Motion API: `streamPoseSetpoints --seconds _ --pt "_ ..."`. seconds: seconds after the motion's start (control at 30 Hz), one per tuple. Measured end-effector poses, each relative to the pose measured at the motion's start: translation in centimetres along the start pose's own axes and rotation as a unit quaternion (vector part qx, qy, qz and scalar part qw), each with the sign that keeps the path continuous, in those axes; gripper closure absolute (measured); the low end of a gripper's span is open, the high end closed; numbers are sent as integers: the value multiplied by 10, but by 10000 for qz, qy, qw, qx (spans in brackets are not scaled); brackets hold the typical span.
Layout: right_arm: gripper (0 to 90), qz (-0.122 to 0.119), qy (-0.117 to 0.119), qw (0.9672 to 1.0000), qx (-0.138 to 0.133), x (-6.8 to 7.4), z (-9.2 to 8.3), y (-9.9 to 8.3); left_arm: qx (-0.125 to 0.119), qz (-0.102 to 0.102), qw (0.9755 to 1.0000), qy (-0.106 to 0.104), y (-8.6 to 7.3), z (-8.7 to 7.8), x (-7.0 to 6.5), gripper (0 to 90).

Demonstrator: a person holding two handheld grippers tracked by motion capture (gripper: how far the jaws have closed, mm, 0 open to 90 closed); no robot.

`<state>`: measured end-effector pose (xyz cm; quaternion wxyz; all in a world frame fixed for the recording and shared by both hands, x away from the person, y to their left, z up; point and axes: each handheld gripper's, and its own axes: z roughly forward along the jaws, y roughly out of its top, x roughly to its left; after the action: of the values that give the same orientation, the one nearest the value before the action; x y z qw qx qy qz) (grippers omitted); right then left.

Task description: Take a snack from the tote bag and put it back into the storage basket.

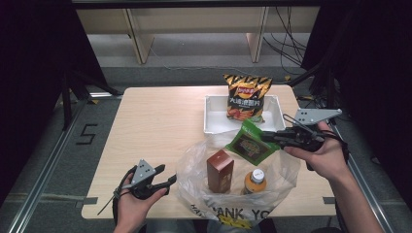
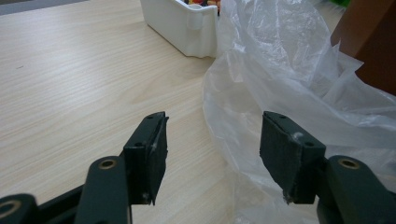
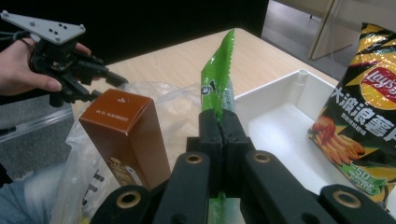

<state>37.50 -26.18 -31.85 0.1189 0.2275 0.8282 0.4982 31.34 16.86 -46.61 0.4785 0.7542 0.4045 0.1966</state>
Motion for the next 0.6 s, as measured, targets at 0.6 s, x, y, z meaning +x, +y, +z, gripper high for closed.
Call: streamPoseSetpoints --seconds 0.6 --pt "900 -118 -129 9988 -462 -3 -5 10 3 120 9999 -22 1 0 1 413"
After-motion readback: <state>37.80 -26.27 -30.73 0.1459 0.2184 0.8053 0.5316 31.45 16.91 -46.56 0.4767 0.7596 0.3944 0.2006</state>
